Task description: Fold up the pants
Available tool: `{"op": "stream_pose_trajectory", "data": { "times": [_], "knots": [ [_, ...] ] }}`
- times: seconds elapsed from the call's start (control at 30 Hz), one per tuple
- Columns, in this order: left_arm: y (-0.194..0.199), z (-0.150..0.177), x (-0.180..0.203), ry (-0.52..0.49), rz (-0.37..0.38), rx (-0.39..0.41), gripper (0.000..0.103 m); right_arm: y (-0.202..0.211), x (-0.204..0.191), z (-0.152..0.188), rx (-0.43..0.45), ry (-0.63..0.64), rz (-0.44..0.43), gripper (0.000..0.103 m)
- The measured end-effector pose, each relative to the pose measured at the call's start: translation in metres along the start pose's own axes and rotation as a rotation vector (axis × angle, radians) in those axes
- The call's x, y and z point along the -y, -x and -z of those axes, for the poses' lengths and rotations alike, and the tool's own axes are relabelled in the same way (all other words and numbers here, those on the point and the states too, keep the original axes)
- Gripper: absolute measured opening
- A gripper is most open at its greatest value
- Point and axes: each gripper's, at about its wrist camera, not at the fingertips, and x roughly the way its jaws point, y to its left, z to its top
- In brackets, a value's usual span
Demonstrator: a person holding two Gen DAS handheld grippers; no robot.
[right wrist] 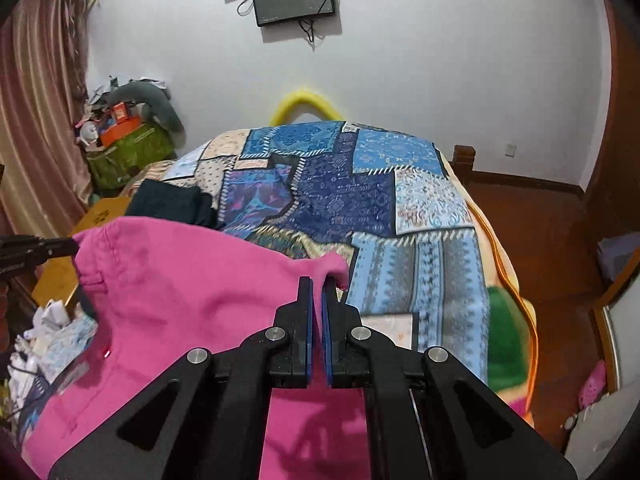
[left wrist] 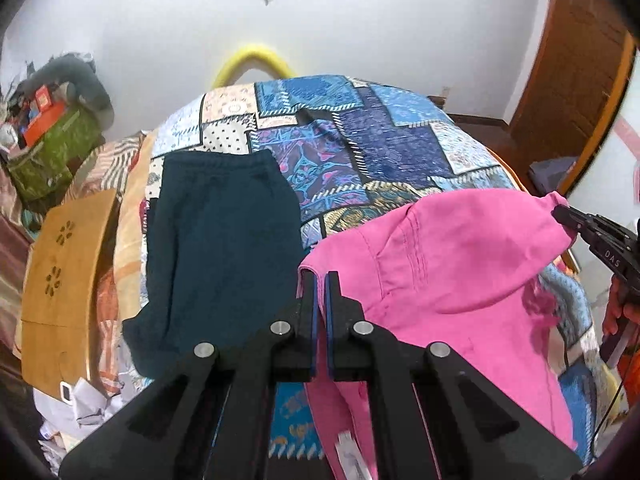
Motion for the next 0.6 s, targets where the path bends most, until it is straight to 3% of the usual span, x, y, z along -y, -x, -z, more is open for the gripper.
{"op": "stream_pose_trajectory", "data": {
  "times": [0.3, 0.6],
  "knots": [
    [0.052, 0.053, 0.026, -0.053, 0.009, 0.032, 0.003, 0.056, -0.015, 0.04, 0.019, 0.016, -0.034, 0.003],
    [0.085, 0.111, 0.039, -0.08, 0.013, 0.023, 0.003, 0.086, -0.025, 0.084, -0.029, 0.012, -0.049, 0.003]
  ]
}}
